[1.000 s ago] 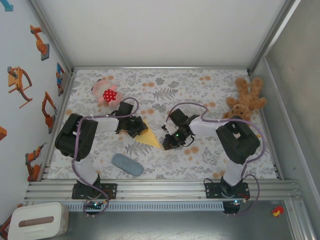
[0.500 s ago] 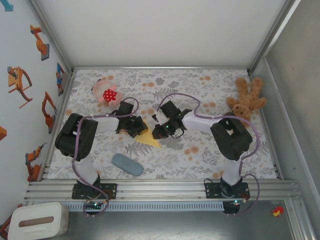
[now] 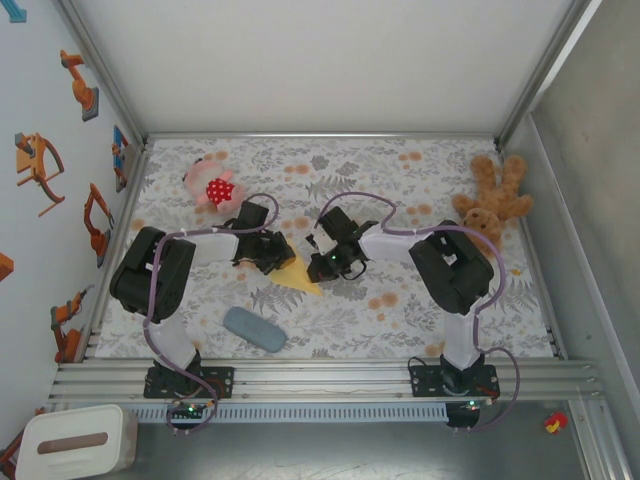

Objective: Fold a paper plane with a square sheet of paper (pick it up from the middle)
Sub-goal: Fourth fold the wing at the center of the table.

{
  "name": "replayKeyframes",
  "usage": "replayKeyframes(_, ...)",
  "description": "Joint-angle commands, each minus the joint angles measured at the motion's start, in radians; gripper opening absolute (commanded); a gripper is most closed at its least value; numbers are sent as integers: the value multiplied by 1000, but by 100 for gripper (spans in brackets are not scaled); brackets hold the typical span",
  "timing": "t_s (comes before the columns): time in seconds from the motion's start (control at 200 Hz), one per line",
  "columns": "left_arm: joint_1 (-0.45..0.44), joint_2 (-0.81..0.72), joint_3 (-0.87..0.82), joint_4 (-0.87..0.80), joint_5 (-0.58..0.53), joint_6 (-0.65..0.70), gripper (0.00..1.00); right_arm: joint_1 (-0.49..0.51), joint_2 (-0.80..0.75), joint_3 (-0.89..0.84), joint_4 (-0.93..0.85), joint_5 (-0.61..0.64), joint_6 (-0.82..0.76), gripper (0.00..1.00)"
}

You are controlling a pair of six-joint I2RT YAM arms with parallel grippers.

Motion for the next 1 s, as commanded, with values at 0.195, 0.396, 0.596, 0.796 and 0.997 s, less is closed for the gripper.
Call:
replayKeyframes(0.195,-53,-111,-52,59,0,16,8,2,35,6,-84,85,10,0)
replayKeyframes(0.396,-81,-82,-87,105,30,8,8,1,35,4,-89,89,15,0)
replayKeyframes(0.596,-87,-49,-87,116,32,7,7,2,29,6,-82,82,21,0)
replayKeyframes(0.796,-88,-30,-75,120,23,10,7,-3,-30,3,-27,21,40,0)
replayKeyframes(0.997,-86,-17,-63,119,16,16,7,-3,-108,-27,30,-59,44,3)
